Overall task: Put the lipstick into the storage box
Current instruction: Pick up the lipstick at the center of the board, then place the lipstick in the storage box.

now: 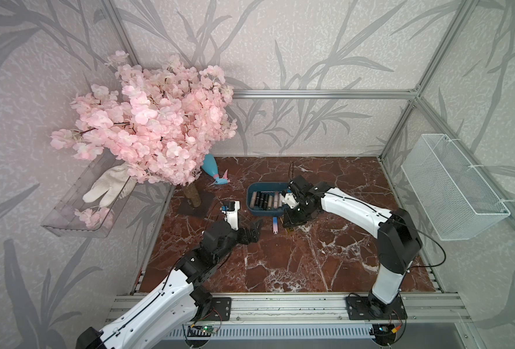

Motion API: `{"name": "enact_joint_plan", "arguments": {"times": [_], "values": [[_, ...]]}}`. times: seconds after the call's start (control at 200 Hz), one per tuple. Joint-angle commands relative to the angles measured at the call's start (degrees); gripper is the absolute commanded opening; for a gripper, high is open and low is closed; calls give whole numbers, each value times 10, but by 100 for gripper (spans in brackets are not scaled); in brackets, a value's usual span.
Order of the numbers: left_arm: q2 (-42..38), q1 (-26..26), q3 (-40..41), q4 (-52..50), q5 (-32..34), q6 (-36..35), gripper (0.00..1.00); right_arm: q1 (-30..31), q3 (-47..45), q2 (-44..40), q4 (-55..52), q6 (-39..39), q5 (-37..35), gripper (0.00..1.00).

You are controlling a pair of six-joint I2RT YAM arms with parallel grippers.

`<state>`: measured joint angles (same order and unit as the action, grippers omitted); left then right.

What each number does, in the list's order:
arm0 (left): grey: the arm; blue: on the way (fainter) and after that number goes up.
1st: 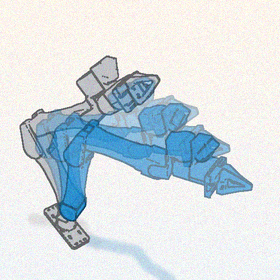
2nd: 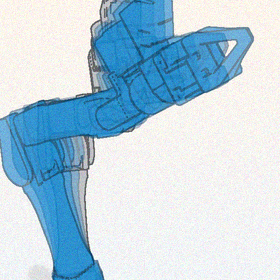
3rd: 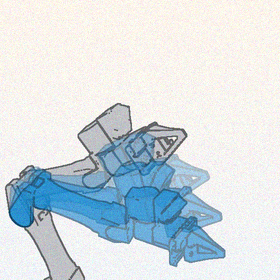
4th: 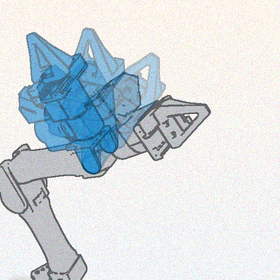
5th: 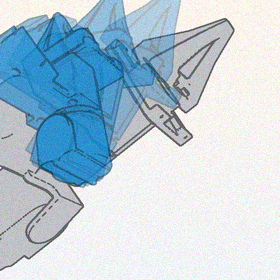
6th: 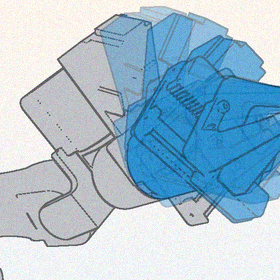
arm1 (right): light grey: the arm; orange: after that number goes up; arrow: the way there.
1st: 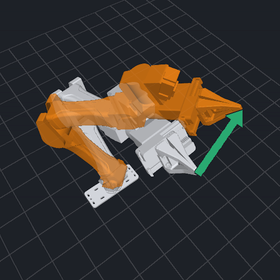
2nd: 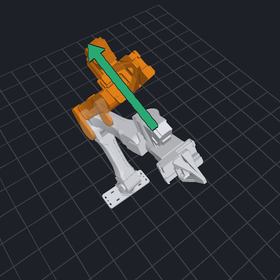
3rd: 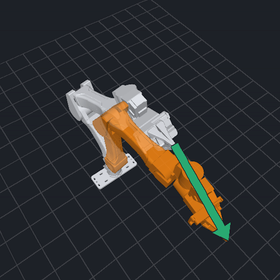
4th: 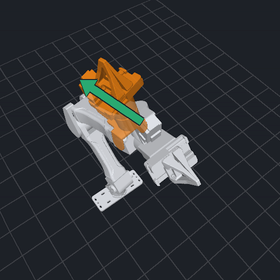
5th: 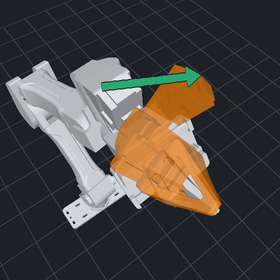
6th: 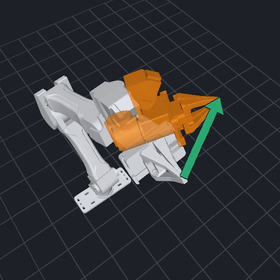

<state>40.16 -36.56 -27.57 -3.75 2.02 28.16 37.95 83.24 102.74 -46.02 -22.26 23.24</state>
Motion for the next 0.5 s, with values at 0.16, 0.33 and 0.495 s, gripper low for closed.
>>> {"name": "enact_joint_plan", "arguments": {"times": [0.16, 0.33, 0.495], "values": [[-4, 4, -3, 13, 11, 10, 100, -69, 39, -33, 36, -82, 94, 8], [-21, 4, 2, 0, 16, 15, 100, -91, 126, 12, -20, -79, 51, 8], [-42, 4, 7, -15, 25, 17, 100, -92, 223, 78, -79, -67, -11, 8]]}}
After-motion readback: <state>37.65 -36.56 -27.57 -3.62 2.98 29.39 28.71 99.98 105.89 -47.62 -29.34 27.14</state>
